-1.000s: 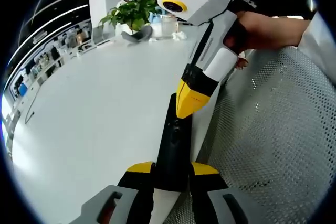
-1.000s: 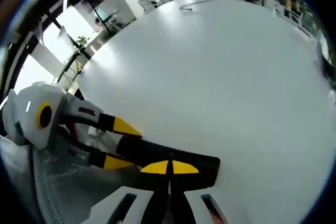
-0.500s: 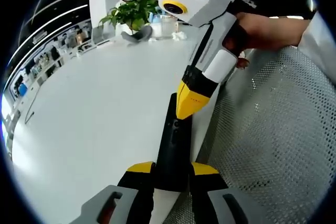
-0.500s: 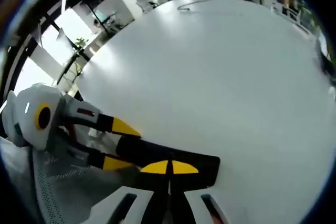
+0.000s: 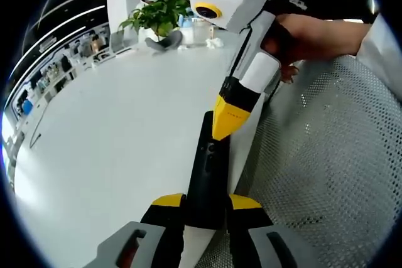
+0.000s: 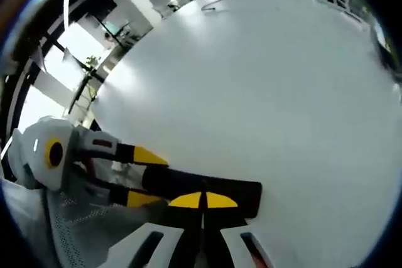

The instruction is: Press the specified remote control buttons in sequence, fully releasing each button before pressing the next.

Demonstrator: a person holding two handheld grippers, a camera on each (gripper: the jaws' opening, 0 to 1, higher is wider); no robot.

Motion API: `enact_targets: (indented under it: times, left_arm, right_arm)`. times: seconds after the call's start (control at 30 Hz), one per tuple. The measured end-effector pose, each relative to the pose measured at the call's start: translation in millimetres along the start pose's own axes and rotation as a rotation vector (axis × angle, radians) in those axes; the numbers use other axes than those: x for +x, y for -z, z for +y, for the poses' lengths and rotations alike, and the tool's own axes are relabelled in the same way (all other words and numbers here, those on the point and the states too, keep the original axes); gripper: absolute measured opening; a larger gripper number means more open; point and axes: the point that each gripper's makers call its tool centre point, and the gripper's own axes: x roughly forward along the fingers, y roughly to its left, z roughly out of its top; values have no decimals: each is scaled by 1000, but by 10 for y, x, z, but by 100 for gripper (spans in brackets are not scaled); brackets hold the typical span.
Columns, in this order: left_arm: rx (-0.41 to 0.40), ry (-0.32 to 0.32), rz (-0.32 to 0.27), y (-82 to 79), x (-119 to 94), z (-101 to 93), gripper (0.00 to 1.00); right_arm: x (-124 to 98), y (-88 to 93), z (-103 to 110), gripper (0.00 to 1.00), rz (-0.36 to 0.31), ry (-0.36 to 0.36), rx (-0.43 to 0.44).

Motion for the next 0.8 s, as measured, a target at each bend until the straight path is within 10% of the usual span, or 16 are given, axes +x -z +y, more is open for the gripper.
enact_targets:
  times: [0.8]
  left_arm:
    - [0,0,-2,-1,3,-2,25]
  right_arm:
    - [-25,64,-42,0,36,17,18]
